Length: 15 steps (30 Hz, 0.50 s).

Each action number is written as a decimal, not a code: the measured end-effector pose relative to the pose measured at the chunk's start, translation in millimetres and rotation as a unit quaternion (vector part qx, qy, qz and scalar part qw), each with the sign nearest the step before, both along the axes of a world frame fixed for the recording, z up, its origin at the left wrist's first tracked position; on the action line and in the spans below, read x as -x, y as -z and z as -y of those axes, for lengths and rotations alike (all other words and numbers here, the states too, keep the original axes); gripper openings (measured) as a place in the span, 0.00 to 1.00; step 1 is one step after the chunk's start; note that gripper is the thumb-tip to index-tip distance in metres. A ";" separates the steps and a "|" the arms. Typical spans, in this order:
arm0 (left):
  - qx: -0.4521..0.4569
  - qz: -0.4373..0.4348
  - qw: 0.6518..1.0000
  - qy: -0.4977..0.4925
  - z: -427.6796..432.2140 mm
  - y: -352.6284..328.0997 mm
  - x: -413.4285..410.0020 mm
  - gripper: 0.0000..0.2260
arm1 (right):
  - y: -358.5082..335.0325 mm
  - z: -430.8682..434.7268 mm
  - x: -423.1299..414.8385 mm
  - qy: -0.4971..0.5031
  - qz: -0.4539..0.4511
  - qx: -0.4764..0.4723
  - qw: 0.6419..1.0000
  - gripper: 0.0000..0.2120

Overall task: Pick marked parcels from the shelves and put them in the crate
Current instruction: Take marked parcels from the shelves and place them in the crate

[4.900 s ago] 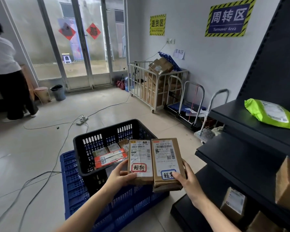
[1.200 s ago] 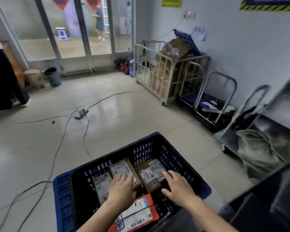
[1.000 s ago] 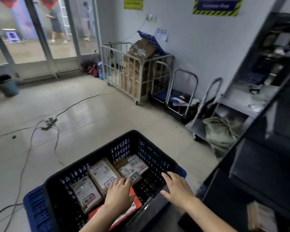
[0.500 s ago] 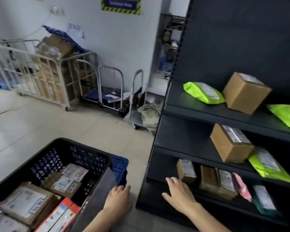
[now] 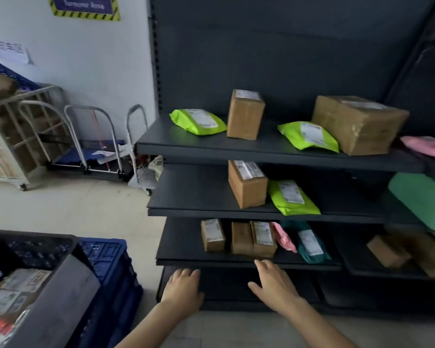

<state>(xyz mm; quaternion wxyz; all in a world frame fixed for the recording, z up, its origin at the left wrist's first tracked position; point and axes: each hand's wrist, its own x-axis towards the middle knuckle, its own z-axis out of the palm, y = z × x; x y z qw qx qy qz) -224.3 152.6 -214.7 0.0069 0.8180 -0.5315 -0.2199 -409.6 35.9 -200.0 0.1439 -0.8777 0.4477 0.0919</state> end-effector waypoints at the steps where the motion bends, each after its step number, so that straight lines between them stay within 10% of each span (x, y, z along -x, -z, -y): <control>1: 0.004 0.005 1.000 0.004 6.9 -1.0 16.0 0.26 | -0.4 4.3 16.9 0.005 0.000 0.002 1.000 0.30; 15: -0.008 0.016 0.998 0.052 61.3 10.3 146.3 0.27 | 11.8 51.0 156.0 0.052 0.007 -0.001 0.999 0.30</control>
